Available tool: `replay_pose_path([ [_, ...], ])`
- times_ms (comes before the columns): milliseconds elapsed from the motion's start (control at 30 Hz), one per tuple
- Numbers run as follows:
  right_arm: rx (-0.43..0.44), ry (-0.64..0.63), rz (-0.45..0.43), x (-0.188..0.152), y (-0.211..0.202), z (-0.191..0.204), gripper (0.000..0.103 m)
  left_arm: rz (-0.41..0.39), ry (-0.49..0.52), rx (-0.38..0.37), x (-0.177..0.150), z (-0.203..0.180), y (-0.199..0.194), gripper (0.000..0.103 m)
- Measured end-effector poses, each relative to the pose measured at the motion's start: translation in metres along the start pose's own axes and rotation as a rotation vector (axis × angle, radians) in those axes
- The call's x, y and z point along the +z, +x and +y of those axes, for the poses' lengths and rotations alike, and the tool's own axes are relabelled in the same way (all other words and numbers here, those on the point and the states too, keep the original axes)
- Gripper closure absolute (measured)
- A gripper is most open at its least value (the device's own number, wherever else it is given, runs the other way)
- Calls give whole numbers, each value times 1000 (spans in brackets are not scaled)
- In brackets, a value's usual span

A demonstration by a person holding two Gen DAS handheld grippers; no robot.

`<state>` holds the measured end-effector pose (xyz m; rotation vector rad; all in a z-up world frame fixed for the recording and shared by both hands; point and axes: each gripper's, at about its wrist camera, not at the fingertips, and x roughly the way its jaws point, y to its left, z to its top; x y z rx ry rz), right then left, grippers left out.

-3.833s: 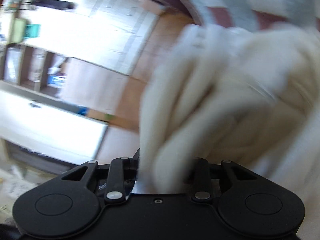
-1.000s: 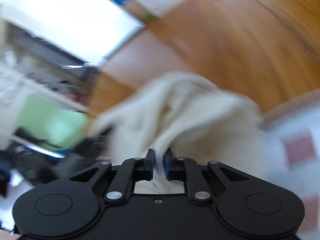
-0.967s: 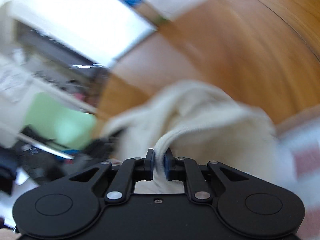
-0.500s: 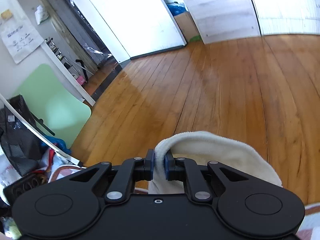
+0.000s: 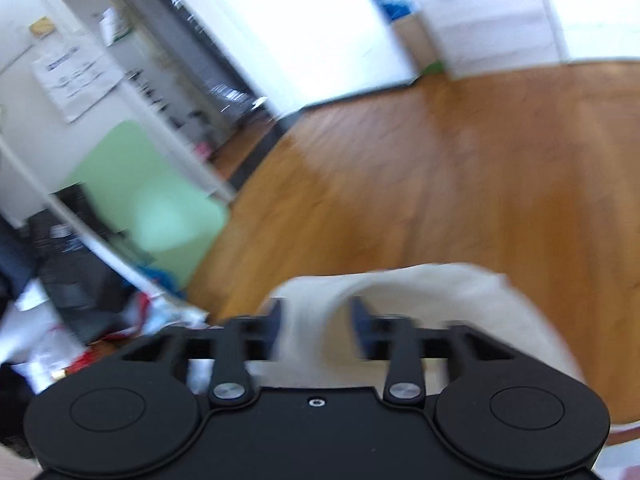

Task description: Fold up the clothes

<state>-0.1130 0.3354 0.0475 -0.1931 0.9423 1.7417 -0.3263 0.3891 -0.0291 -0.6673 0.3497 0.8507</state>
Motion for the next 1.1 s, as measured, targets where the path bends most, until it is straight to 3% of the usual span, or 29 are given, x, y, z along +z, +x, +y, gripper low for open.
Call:
replay_pose_path([
  [67,-57,10,8,-11,-2,-21,45,-17,-55,92,8,28,-1,97],
  [133,-94,58,79,-28,9,-45,45,10,-98,124,6,45,6,97],
  [233,-119,114,190,-56,31,-71,45,41,-136,109,5,52,17,97],
  [300,-90,131,266,-77,47,-73,45,56,-129,102,4,49,23,96],
  [400,31,105,385,-103,64,-59,45,107,-113,114,6,47,32,94],
  [467,102,73,460,-116,71,-44,45,162,-123,113,7,46,31,79],
  [533,118,37,511,-126,76,-31,45,208,-169,69,6,50,22,62],
  [600,126,10,557,-135,83,-20,45,211,-218,13,1,57,9,55],
  [767,133,-33,607,-153,99,-2,45,254,-355,-33,-29,61,-15,47],
  [833,147,-99,626,-156,105,13,45,270,-329,-32,-36,51,-14,46],
  [933,169,-197,655,-161,113,36,45,300,-279,-20,-42,38,-9,34],
  [1000,183,-262,673,-164,119,51,45,340,-264,-11,-47,38,-11,33],
  [1100,192,-326,611,-133,99,51,45,370,-323,-10,-56,41,-12,33],
])
